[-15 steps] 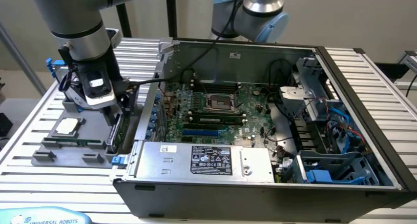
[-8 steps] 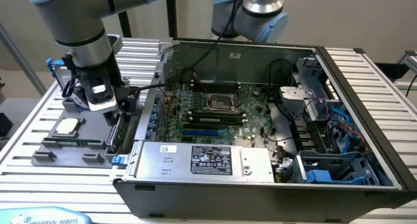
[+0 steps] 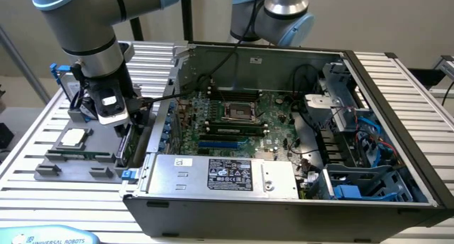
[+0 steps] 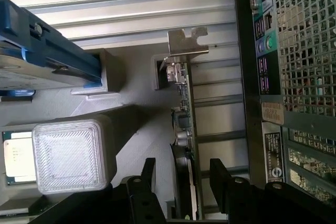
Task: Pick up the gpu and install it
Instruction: 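Pick up the gpu and move the gpu toward the slot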
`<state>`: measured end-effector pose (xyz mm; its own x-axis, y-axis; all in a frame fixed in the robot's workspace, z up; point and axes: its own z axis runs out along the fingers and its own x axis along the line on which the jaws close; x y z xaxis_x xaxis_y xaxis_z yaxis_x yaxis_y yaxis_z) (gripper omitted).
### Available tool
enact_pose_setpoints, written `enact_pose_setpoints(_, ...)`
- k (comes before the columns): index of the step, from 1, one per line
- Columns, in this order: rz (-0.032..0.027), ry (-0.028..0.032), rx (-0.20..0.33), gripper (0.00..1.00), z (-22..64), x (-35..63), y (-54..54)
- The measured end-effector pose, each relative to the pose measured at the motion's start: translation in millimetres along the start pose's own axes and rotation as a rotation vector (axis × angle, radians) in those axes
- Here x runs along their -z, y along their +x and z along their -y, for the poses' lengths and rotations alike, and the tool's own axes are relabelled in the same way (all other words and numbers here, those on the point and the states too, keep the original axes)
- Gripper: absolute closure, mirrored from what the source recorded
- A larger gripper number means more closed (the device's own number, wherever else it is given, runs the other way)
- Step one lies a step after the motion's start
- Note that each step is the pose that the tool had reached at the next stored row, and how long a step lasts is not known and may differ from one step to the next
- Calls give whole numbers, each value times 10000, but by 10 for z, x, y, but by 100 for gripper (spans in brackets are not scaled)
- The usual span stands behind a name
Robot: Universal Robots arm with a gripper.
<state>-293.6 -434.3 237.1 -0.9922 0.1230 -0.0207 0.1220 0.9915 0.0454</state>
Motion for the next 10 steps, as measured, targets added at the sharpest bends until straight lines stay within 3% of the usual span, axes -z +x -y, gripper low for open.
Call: enact_pose_setpoints(10,-70,52,-1,46,8,1,-31)
